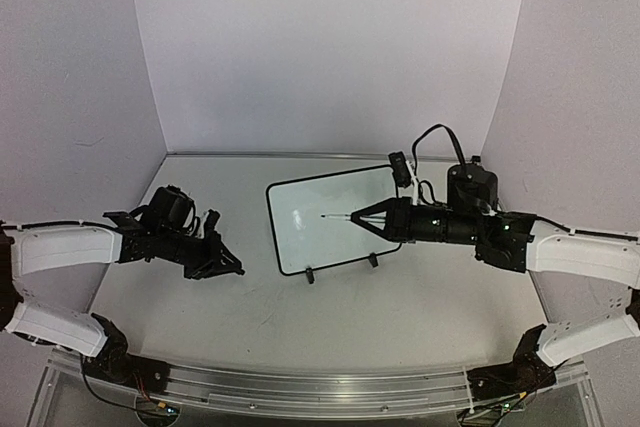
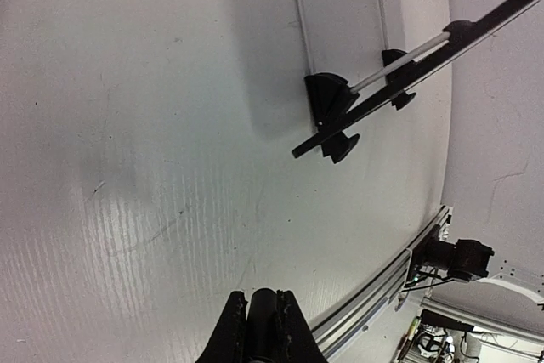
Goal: Write a sentence on the whiteboard
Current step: Place the pen cap at the center of the board, then hold the whiteboard at the center of the board.
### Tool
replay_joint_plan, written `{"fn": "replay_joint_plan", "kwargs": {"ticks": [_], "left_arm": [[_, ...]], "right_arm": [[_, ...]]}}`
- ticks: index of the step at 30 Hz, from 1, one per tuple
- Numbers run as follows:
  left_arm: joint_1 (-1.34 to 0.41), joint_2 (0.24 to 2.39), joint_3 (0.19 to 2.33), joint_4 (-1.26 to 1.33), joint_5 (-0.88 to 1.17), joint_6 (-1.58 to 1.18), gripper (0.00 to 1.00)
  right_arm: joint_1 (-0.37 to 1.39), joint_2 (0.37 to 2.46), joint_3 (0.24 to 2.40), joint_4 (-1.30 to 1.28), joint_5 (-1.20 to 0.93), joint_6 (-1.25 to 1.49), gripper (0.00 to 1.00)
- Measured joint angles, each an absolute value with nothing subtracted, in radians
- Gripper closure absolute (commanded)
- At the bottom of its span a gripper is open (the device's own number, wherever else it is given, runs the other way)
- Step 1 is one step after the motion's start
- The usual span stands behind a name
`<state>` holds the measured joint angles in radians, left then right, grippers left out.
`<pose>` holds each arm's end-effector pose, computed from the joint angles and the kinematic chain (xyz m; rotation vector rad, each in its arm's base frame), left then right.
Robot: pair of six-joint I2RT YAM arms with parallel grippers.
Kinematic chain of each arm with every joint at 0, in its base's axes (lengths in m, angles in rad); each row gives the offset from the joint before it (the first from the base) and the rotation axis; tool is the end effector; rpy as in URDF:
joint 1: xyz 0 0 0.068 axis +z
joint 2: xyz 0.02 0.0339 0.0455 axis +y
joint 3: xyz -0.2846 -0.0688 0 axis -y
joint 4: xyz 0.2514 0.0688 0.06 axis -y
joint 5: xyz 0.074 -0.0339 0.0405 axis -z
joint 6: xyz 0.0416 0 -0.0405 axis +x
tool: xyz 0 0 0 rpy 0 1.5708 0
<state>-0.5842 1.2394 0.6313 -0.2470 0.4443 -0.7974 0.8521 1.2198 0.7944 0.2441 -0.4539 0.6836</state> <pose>0.1913 -0.1480 0.2040 -0.0594 2.6606 -1.0935 0.1742 0.2269 0.3116 -0.5405 1.9203 1.4594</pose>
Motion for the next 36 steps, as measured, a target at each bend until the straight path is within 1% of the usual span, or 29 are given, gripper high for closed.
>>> {"fn": "replay_joint_plan", "kwargs": {"ticks": [4, 5, 6, 8, 11, 14, 19, 21, 23, 25, 32, 36], "left_arm": [[-0.584, 1.314, 0.630, -0.240, 0.445, -0.786, 0.95], [-0.584, 1.337, 0.629, -0.232, 0.445, -0.785, 0.93], [-0.584, 1.357, 0.626, -0.227, 0.444, -0.785, 0.90], [-0.584, 1.384, 0.616, -0.221, 0.439, -0.785, 0.79], [-0.584, 1.391, 0.594, -0.218, 0.422, -0.784, 0.70], [-0.584, 1.391, 0.586, -0.217, 0.405, -0.782, 0.56], [-0.584, 1.391, 0.579, -0.221, 0.379, -0.776, 0.28], [-0.584, 1.391, 0.582, -0.236, 0.365, -0.757, 0.22], [-0.584, 1.390, 0.591, -0.271, 0.353, -0.746, 0.17], [-0.584, 1.390, 0.608, -0.312, 0.338, -0.728, 0.15], [-0.584, 1.361, 0.732, -0.479, 0.283, -0.636, 0.14], [-0.584, 1.324, 0.866, -0.592, 0.276, -0.522, 0.13]], "right_arm": [[0.885, 1.221, 0.797, 0.189, -0.415, 0.665, 1.00], [0.898, 1.222, 0.797, 0.178, -0.403, 0.662, 1.00], [0.911, 1.224, 0.797, 0.169, -0.393, 0.660, 1.00], [0.936, 1.232, 0.797, 0.151, -0.371, 0.656, 1.00], [0.968, 1.254, 0.799, 0.126, -0.341, 0.654, 1.00], [0.985, 1.262, 0.798, 0.106, -0.317, 0.657, 1.00], [1.001, 1.262, 0.799, 0.096, -0.279, 0.660, 1.00], [1.006, 1.262, 0.799, 0.089, -0.263, 0.663, 1.00], [1.013, 1.262, 0.799, 0.079, -0.247, 0.667, 1.00], [1.018, 1.259, 0.799, 0.068, -0.233, 0.670, 1.00], [1.023, 1.230, 0.799, 0.037, -0.200, 0.673, 1.00], [1.024, 1.213, 0.813, 0.013, -0.174, 0.674, 1.00]]}}
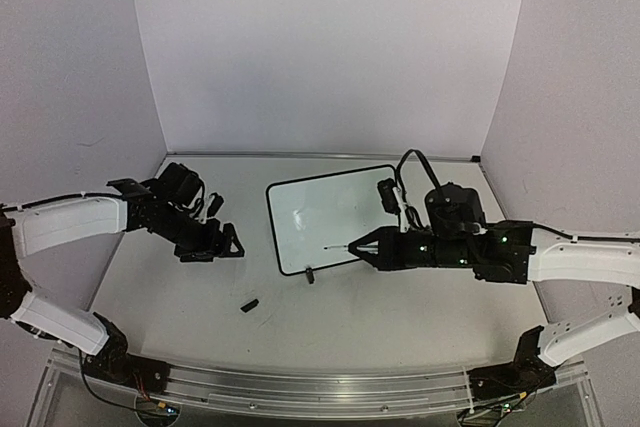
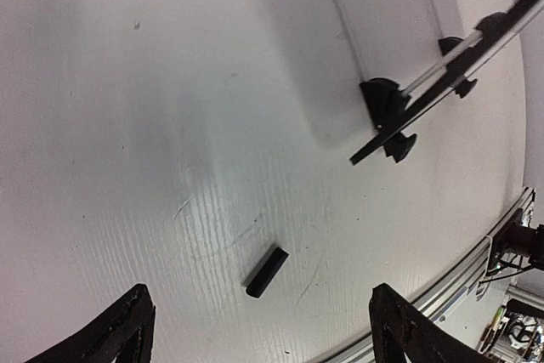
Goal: Write a sentence on the whiteboard
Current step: Hold the whiteboard at the center of the board.
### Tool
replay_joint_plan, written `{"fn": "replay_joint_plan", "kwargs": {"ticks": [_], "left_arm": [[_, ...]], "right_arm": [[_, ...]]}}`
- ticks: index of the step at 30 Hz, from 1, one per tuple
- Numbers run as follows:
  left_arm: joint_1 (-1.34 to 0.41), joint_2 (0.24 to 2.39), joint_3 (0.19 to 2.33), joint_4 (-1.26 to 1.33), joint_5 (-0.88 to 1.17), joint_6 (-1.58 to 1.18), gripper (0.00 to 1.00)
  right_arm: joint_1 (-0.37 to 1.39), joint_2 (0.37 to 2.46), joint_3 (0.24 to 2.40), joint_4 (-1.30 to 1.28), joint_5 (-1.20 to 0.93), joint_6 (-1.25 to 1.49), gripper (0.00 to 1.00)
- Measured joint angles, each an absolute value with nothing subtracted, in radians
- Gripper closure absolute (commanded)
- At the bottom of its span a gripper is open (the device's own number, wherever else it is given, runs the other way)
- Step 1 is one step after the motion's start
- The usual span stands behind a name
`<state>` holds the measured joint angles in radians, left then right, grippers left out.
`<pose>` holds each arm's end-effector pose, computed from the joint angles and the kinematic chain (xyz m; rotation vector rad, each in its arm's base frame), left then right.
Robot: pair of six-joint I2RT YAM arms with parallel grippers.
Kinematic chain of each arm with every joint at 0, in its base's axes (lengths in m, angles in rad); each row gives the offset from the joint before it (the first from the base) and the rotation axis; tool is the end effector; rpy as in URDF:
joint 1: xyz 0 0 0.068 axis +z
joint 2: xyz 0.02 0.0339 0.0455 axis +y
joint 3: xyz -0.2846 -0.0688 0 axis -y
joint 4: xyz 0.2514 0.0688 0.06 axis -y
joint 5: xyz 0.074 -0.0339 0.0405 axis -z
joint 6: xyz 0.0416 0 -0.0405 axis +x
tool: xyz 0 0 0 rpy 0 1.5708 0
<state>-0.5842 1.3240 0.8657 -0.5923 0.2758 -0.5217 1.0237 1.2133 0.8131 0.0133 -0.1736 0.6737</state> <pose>0.2099 -0.1524 0.2331 0.1878 2.7501 -0.7103 0.1405 0.2444 0.2940 -0.5052 2.1245 1.2253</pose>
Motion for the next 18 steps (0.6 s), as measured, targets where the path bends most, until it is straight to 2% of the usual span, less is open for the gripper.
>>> {"fn": "replay_joint_plan", "kwargs": {"ticks": [8, 14, 18], "left_arm": [[-0.570, 1.370, 1.237, -0.750, 0.368, -0.236, 0.13], [-0.454, 1.491, 1.283, -0.687, 0.587, -0.121, 0.14], [-0.414, 1.609, 1.313, -0.655, 0.683, -0.077, 0.20]], "right_arm": [[0.980, 1.245, 0.884, 0.003, -0.201, 0.650, 1.00], [0.852, 1.374, 0.977, 0.044, -0.280, 0.623, 1.00], [0.840, 1.484, 1.084, 0.066, -0.318, 0.586, 1.00]]}}
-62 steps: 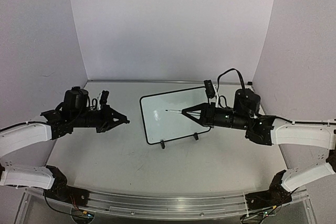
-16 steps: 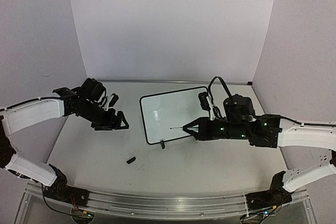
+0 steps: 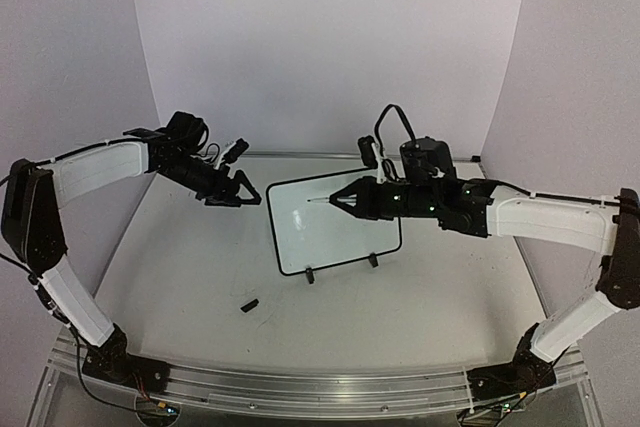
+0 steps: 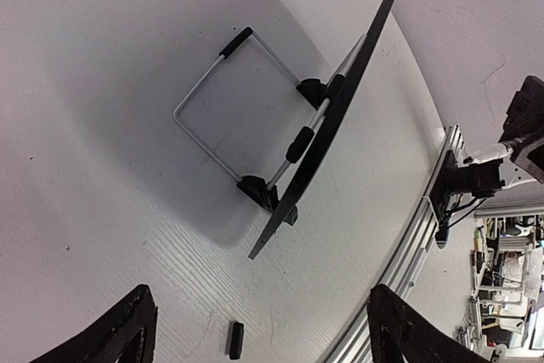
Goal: Write a sentence on the whiteboard
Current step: Hold the whiteboard at the center of the board.
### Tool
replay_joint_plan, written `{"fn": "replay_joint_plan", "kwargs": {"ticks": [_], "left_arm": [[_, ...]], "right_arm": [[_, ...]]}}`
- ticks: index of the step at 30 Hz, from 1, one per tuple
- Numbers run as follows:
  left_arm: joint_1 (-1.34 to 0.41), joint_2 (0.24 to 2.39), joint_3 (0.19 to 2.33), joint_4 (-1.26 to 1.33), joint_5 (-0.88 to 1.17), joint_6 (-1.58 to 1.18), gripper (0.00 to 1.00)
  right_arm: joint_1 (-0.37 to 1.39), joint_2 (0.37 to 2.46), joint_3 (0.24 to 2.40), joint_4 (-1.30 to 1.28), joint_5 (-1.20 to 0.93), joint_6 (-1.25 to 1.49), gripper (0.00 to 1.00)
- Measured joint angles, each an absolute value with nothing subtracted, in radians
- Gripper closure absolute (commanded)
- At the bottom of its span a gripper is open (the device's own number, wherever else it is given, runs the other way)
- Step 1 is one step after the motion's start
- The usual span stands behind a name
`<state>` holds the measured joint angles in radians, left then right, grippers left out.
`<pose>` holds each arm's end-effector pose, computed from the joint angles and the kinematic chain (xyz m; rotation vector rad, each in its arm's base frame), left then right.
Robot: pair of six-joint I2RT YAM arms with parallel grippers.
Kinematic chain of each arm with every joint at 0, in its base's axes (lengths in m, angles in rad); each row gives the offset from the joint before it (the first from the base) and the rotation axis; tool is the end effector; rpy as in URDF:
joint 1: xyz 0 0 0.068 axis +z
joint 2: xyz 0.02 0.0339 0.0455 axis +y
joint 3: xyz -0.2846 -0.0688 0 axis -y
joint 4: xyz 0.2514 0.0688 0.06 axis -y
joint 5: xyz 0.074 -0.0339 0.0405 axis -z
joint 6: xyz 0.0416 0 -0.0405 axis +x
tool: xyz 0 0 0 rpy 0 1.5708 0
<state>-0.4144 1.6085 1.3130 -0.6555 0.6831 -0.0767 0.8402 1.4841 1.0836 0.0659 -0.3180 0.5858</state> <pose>0.3102 -0.1651 0.2956 0.7026 2.4232 -1.0595 0.2289 0.2749 0.3170 -0.5006 2.0390 1.2232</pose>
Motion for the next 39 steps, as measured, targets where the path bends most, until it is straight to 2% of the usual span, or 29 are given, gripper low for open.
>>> {"fn": "replay_joint_plan", "kwargs": {"ticks": [9, 19, 27, 39], "left_arm": [[-0.420, 1.736, 1.385, -0.595, 0.785, 0.020, 0.45], [-0.426, 1.741, 1.377, -0.513, 0.813, 0.043, 0.59], [-0.452, 1.741, 1.370, -0.488, 0.805, 0.055, 0.79], [-0.455, 1.741, 1.345, -0.474, 0.780, 0.091, 1.00]], "right_arm": [[0.840, 1.630, 1.204, 0.091, -0.362, 0.538, 1.00], [0.840, 1.708, 1.258, 0.111, -0.378, 0.523, 1.00], [0.840, 1.741, 1.269, 0.120, -0.380, 0.523, 1.00], [0.840, 1.754, 1.287, 0.133, -0.380, 0.524, 1.00]]}}
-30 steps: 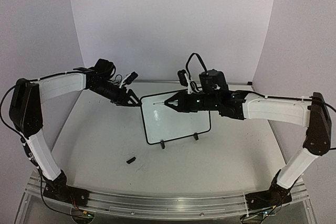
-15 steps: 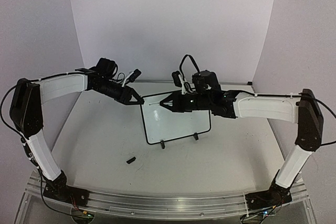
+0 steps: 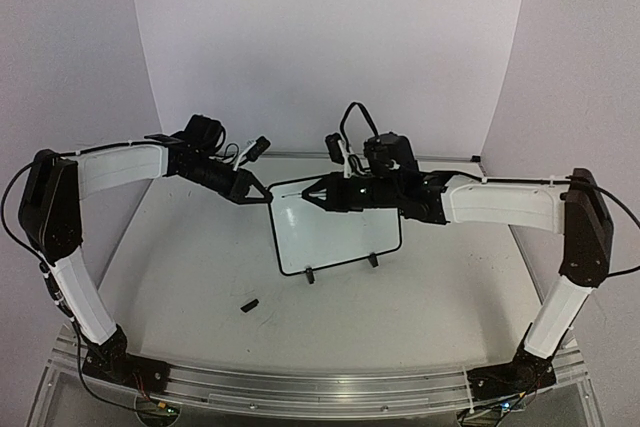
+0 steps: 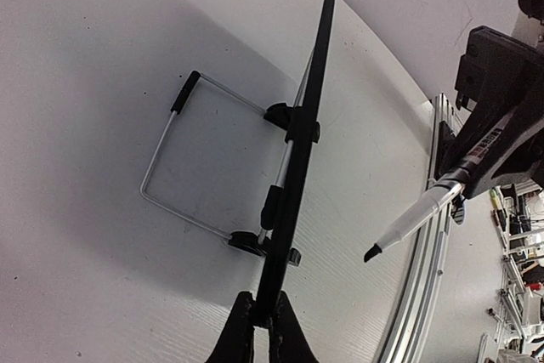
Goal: Write a sentence on the whiteboard
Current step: Hold the whiteboard at the center of the board, then write a sentence on the whiteboard.
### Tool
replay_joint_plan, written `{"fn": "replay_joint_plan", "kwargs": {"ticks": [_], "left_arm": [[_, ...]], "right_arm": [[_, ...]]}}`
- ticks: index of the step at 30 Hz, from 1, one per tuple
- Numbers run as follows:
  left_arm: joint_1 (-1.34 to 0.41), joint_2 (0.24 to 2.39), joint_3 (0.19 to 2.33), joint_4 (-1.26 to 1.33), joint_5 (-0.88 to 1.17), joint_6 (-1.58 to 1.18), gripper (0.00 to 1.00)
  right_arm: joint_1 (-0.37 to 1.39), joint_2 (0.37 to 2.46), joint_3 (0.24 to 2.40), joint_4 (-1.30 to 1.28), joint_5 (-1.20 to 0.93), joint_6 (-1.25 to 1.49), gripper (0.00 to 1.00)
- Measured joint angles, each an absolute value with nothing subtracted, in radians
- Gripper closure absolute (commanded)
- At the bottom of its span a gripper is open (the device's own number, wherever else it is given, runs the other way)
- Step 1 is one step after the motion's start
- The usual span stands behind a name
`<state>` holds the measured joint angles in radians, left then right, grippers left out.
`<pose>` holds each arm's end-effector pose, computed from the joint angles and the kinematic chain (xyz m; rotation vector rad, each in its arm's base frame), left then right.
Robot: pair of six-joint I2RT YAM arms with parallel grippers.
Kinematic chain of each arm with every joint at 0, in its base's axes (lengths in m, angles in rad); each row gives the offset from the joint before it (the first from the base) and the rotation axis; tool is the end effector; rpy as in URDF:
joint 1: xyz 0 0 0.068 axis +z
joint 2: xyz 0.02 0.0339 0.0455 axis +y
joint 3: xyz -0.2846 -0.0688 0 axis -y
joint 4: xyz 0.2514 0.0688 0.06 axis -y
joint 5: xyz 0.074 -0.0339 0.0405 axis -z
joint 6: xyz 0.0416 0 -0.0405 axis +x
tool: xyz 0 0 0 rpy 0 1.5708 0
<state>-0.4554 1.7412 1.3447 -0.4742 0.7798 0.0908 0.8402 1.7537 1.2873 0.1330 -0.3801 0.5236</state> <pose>0.3374 -0.1978 0.2730 0.9812 2.1854 -1.1142 0.2753 0.3303 0.2970 -0.6083 2.0062 1.2422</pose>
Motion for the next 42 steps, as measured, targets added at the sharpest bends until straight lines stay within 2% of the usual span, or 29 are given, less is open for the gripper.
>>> {"fn": "replay_joint_plan", "kwargs": {"ticks": [26, 42], "left_arm": [[-0.472, 1.734, 1.333, -0.461, 0.778, 0.158, 1.00], [-0.472, 1.733, 1.333, -0.460, 0.763, 0.157, 1.00]], "right_arm": [[0.840, 1.831, 1.347, 0.159, -0.354, 0.528, 1.00], [0.851, 1.840, 1.289, 0.187, -0.329, 0.559, 1.00]]}}
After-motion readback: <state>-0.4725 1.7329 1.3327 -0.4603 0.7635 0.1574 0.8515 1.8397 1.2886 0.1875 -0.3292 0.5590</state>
